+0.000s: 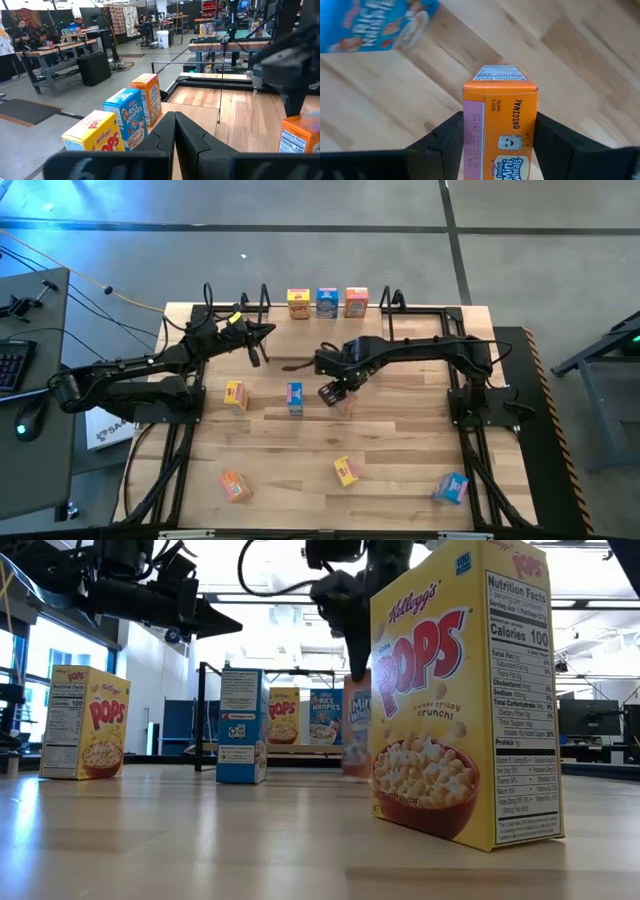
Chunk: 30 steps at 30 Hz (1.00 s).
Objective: Stack cereal on shelf
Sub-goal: Put the top orange cereal box on the shelf aligned with the other orange cereal box
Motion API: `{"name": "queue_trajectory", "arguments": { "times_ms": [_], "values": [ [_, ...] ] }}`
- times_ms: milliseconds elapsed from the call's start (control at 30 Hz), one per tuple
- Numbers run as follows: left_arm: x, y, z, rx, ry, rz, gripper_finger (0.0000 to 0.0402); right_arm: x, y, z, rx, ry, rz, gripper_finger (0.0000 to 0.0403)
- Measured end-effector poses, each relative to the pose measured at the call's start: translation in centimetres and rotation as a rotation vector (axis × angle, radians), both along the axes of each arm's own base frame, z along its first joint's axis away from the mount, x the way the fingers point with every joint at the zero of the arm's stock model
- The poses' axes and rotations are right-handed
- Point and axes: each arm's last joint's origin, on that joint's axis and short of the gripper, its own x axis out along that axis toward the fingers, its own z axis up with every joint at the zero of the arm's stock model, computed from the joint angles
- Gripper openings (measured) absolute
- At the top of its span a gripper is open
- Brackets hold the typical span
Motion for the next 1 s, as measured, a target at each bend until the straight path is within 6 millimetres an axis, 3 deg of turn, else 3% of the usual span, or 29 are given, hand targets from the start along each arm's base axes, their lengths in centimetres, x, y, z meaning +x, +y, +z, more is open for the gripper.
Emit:
{"name": "queue_trajectory", "arguments": {
  "times_ms": [200,400,600,733,1000],
  "values": [
    [0.0,0.0,0.0,0.001,-0.003,0.0,0.0,0.5,-2.3,4.7,-0.07,-0.143,0.17,0.0183],
    [0.0,0.0,0.0,-0.011,-0.01,0.001,0.0,-0.8,-6.6,9.1,-0.301,-0.17,0.427,0.0183],
    [0.0,0.0,0.1,-0.017,-0.021,0.001,0.0,-3.3,-12.1,9.4,-0.406,-0.049,0.683,0.0183],
    [0.0,0.0,0.1,-0.016,-0.022,0.001,0.0,-4.6,-15.4,9.4,-0.46,-0.021,0.73,0.0183],
    [0.0,0.0,0.2,-0.014,-0.028,0.001,0.0,-5.1,-18.0,8.0,-0.436,0.022,0.761,0.0183]
  ]
}}
